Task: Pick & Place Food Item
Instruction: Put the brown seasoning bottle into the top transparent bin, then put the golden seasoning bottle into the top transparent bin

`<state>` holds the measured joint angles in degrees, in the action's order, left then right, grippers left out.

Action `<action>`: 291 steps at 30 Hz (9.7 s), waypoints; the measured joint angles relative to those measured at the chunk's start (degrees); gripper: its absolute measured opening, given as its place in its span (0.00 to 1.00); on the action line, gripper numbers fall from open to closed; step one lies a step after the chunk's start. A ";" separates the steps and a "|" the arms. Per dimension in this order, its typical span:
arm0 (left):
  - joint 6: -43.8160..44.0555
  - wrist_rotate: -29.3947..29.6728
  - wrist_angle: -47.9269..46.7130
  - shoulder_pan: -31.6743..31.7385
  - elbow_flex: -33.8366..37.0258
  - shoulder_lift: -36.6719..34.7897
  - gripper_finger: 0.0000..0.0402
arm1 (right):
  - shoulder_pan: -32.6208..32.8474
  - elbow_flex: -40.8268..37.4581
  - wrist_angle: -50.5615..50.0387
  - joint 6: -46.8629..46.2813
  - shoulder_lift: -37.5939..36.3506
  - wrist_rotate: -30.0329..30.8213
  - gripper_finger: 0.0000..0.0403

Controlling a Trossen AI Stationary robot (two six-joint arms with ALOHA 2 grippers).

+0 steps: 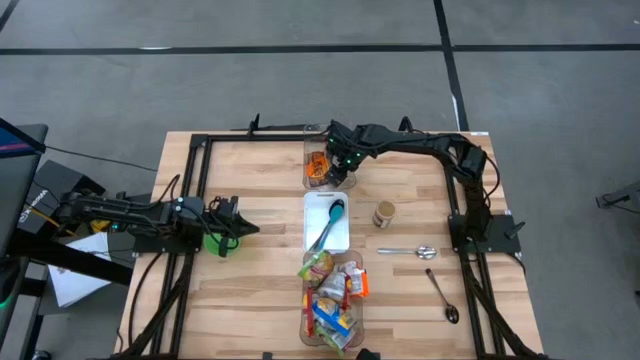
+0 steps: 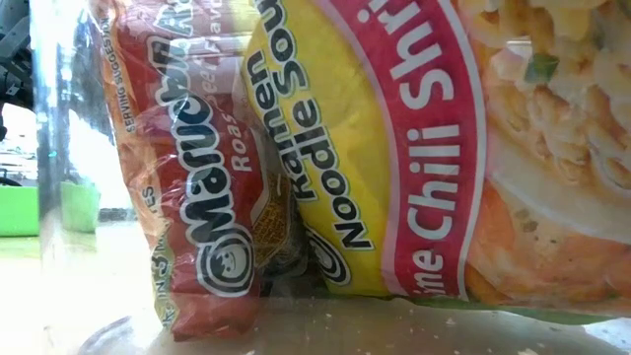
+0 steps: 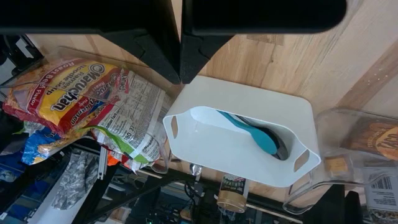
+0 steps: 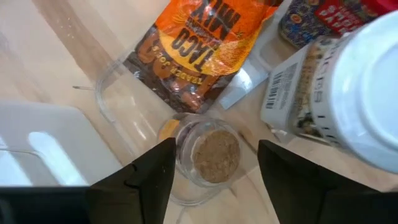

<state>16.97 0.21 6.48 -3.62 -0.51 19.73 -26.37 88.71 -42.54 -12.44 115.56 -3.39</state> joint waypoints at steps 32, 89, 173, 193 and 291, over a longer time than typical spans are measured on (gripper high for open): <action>0.00 0.00 0.00 0.00 0.00 0.00 0.00 | 2.78 0.00 -0.31 -0.99 -0.02 -1.30 0.57; 0.00 0.00 0.00 0.00 0.00 0.00 0.00 | 0.56 0.04 2.13 -4.11 -0.12 -8.60 0.46; 0.00 0.00 1.40 -0.02 0.04 0.37 0.00 | 13.99 -24.53 -17.00 40.08 -30.01 1.92 0.88; 0.00 0.00 1.38 0.00 0.04 0.37 0.00 | 12.57 -28.50 -10.33 35.93 -30.25 0.40 0.79; 0.00 0.00 1.53 0.00 0.00 0.37 0.00 | -1.13 2.80 -7.29 19.48 -13.07 -1.08 0.66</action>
<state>16.97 0.21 8.01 -3.62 -0.51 20.10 -27.50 91.50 -49.84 7.03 102.50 -4.47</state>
